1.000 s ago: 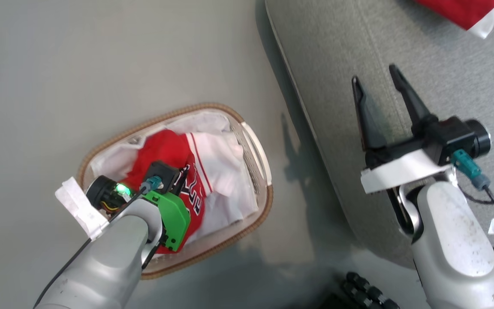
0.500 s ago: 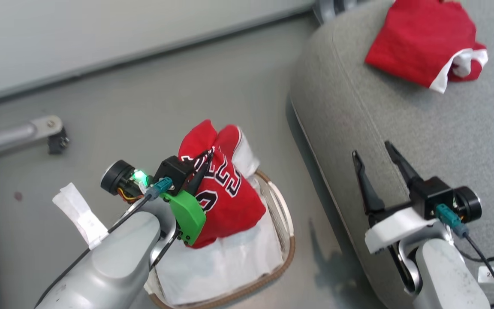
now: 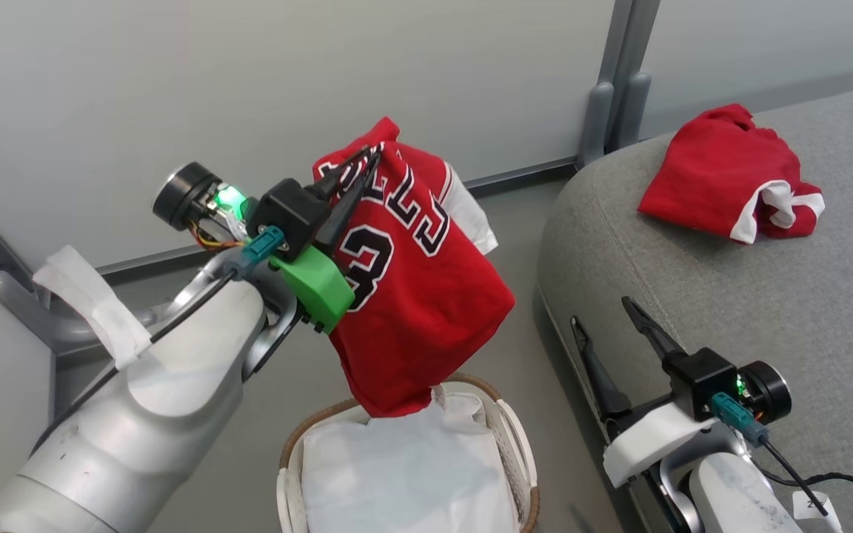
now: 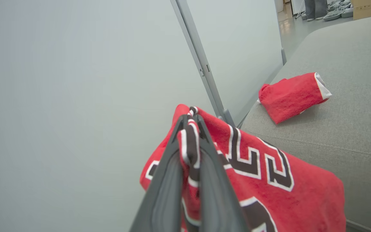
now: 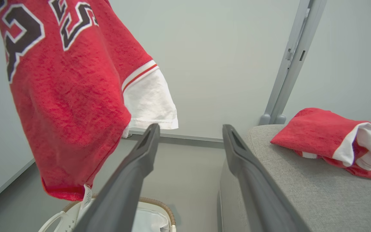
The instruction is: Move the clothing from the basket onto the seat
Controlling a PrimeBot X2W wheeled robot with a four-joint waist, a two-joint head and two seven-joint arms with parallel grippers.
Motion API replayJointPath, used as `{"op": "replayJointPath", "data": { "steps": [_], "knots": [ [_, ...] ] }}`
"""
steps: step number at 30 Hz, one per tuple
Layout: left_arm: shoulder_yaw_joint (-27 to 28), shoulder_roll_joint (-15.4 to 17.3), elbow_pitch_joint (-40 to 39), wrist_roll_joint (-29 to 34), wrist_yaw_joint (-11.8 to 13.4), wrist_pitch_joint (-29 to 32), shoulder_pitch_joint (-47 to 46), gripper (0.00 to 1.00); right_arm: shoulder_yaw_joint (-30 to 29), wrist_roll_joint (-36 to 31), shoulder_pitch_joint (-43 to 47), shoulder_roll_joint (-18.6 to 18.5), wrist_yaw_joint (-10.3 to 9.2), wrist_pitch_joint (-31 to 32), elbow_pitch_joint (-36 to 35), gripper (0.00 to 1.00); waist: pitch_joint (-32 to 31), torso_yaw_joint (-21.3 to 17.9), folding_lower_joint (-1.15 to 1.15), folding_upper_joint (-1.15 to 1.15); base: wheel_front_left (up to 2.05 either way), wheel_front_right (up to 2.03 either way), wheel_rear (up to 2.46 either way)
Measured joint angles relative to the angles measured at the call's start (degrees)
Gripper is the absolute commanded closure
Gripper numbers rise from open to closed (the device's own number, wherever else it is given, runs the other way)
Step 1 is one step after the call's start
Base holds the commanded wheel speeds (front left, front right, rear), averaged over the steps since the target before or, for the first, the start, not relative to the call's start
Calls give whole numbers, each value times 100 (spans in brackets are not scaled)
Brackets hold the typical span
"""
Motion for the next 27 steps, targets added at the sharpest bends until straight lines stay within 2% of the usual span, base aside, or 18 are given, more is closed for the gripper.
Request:
{"op": "replayJointPath", "data": {
  "steps": [11, 19, 24, 25, 26, 27],
  "knots": [
    [18, -78, -221, 62, -54, 0, -585, 100, 786, 266, -214, 1, 0, 0, 244, 0, -283, 212, 0, 0, 0, 0, 0],
    [-120, -220, -227, 67, -96, 0, -805, 100, 1714, 463, -1157, 1, 0, 0, 810, 0, -261, 349, 0, 0, 0, 0, 0],
    [-220, -328, -281, 65, -101, 0, -817, 100, 2089, 803, -1561, 3, 0, 0, 977, 0, -259, 456, 0, 0, 0, 0, 0],
    [-237, -334, -308, 59, -103, 0, -817, 100, 2128, 865, -1622, 3, 0, 0, 992, 8, -261, 474, 0, 0, 0, 0, 0],
    [-252, -339, -330, 53, -104, 0, -817, 100, 2145, 902, -1679, 2, 0, 0, 996, 42, -263, 492, 0, 0, 0, 0, 0],
    [-261, -343, -347, 43, -104, 0, -817, 100, 2151, 920, -1720, 1, 0, 0, 994, 59, -264, 504, 0, 0, 0, 0, 0]
  ]
}}
